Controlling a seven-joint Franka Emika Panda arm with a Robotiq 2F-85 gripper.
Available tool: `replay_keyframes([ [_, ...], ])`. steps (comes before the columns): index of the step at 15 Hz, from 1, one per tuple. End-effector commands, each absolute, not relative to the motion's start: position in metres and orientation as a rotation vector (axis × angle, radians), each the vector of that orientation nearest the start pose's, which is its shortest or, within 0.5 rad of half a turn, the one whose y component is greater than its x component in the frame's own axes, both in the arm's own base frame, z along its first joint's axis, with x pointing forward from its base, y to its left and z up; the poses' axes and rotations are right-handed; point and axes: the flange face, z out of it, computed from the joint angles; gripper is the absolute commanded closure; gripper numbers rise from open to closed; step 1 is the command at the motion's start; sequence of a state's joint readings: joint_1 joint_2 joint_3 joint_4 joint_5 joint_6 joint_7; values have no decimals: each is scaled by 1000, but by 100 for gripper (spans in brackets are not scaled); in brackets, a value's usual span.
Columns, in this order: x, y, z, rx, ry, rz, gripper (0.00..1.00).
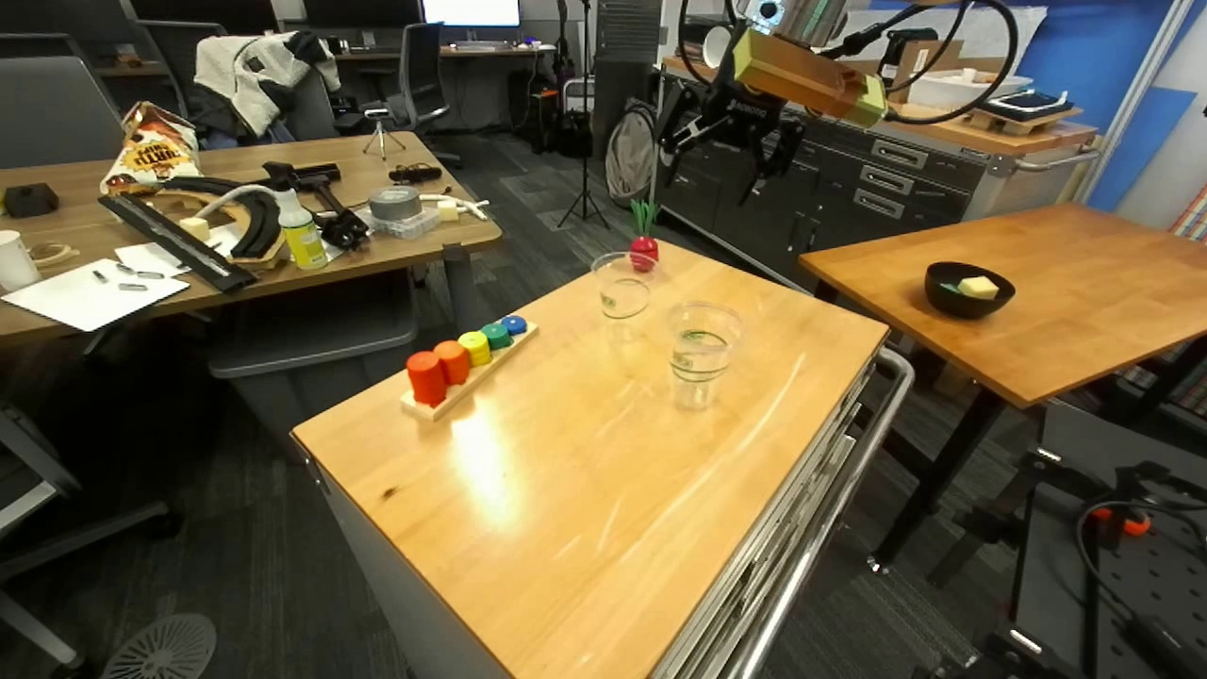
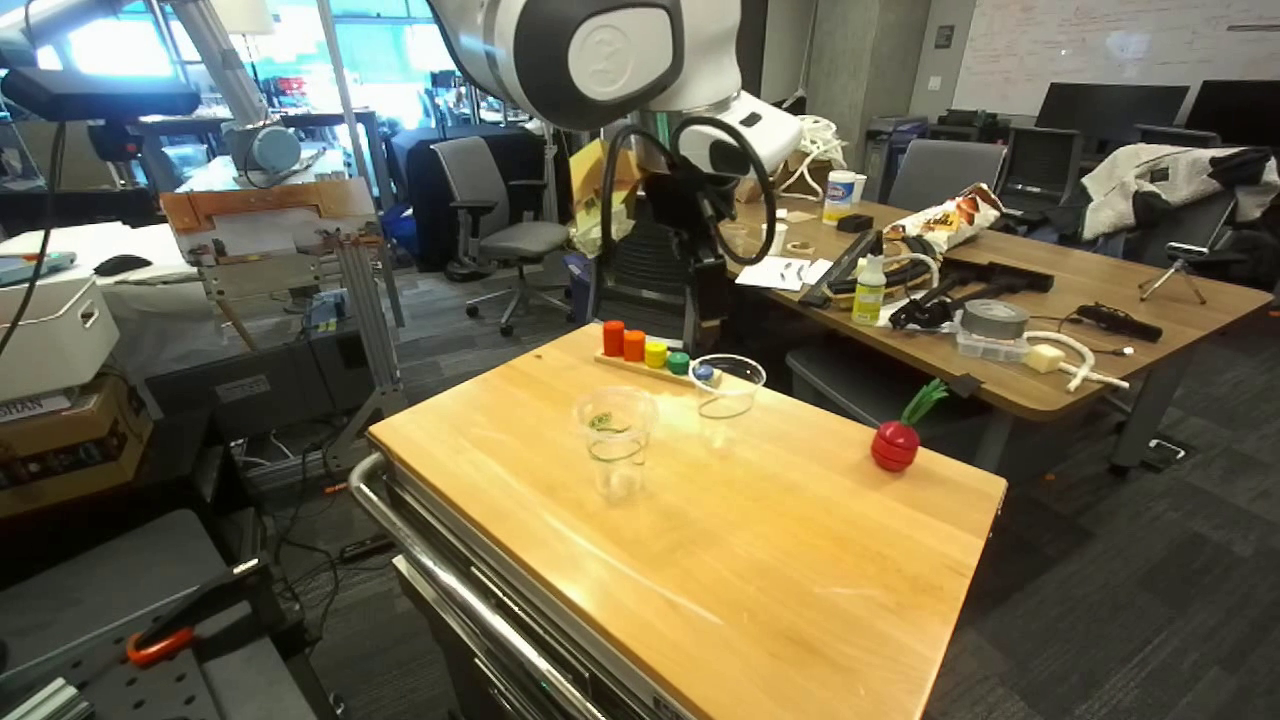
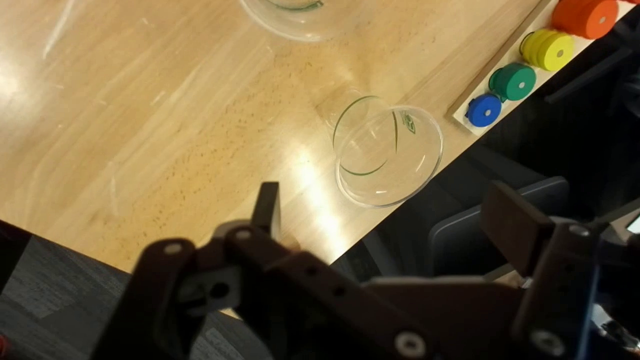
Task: Stack the cups into the middle cup
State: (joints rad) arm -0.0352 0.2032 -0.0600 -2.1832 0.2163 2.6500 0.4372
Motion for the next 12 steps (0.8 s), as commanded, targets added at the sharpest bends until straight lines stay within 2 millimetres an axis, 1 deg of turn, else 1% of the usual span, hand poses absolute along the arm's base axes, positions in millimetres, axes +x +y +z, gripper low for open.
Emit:
replay_keyframes([
  [1,613,-79,306,-2791,1012,-305,0],
  [5,639,-88,275,-2811,999,-228,0],
  [9,666,-86,251,-2838,968,-174,0],
  [12,679,-83,235,-2854,945,-134,0],
])
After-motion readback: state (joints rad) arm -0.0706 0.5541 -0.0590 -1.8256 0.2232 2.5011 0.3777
